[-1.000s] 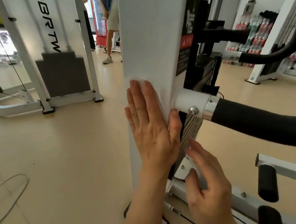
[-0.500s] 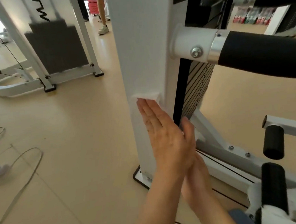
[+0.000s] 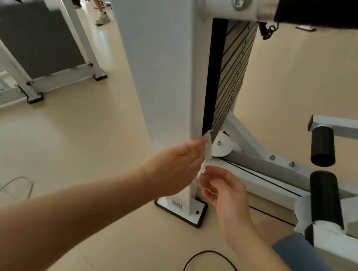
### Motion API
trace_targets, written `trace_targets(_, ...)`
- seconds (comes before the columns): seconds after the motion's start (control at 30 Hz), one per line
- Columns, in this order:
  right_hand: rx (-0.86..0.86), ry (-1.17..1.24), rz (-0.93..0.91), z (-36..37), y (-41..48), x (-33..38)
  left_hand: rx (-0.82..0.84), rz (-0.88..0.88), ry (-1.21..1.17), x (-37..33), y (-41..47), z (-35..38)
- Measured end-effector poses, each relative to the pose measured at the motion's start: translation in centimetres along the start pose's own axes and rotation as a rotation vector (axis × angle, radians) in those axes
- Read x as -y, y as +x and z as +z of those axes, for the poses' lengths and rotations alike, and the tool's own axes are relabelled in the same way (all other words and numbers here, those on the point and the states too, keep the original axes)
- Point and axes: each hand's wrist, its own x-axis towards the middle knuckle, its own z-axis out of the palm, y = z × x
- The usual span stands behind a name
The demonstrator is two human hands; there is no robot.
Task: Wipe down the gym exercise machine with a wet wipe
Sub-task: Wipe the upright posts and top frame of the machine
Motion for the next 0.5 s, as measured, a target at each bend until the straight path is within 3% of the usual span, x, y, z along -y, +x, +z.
trace_targets(0.13, -0.061, -0.090, -0.022, -1.4, 0.7, -1.0, 0.288, 0.405, 0.190, -7.7, 3.4, 0.8)
trace_targets(0.27, -0.072, -0.191, 0.006, -2.5, 1.9, -2.2, 0.358, 0.585, 0.298, -11.4, 5.6, 0.8)
trace_targets(0.37, -0.020, -0.250, 0.060, -2.4, 2.5, -3.6, 0.354, 0.596, 0.355, -11.3, 5.4, 0.5)
trace_targets(0.5, 0.089, -0.101, 0.134, 0.0, 2.6, -5.0, 0.250, 0.343, 0.180, -5.9, 2.5, 0.0)
